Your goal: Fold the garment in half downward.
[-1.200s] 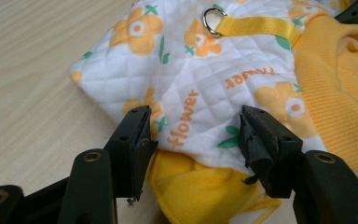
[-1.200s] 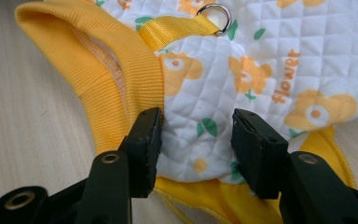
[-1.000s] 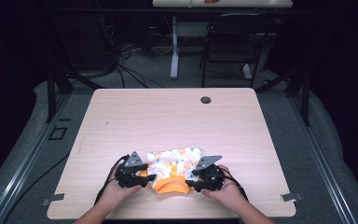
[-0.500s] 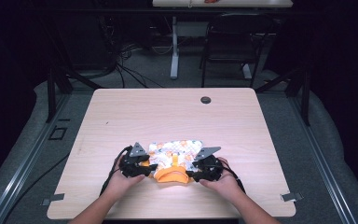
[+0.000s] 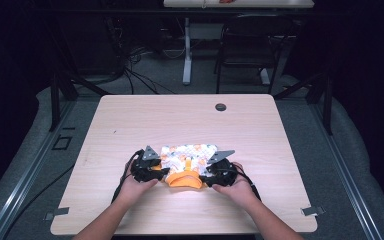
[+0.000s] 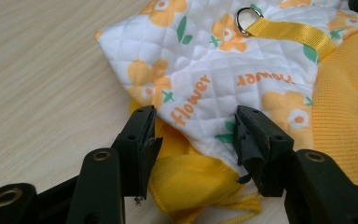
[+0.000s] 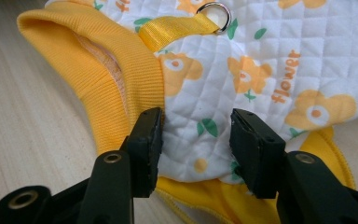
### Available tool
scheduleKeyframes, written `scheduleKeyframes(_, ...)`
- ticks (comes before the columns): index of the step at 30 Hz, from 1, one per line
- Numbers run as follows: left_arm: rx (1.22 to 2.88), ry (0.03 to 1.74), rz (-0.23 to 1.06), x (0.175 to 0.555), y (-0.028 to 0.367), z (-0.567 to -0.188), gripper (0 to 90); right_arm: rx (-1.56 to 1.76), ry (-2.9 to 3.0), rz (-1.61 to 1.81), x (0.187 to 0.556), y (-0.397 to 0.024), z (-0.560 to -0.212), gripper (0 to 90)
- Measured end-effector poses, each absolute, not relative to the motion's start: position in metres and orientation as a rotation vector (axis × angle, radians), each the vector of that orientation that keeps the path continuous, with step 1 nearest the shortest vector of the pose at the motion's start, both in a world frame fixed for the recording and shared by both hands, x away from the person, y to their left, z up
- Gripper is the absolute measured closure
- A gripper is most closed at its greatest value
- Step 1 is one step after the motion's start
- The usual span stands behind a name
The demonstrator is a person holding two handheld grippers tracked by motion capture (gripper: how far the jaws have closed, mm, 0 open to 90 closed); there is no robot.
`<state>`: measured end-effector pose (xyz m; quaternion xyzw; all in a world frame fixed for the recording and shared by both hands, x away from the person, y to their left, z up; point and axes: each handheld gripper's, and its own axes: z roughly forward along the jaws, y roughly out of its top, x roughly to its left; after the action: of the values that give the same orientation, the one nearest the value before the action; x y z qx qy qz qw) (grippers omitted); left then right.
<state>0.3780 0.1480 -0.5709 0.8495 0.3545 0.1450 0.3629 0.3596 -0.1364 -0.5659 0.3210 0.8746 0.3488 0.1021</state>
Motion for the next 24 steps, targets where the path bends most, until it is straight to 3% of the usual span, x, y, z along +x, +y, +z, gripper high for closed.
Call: scheduleKeyframes(24, 2.151, 0.953, 0.394, 0.38, 0.149, -0.57, 49.8, 0.964, 2.555, 1.048, 0.373, -0.139, -0.563, 52.5)
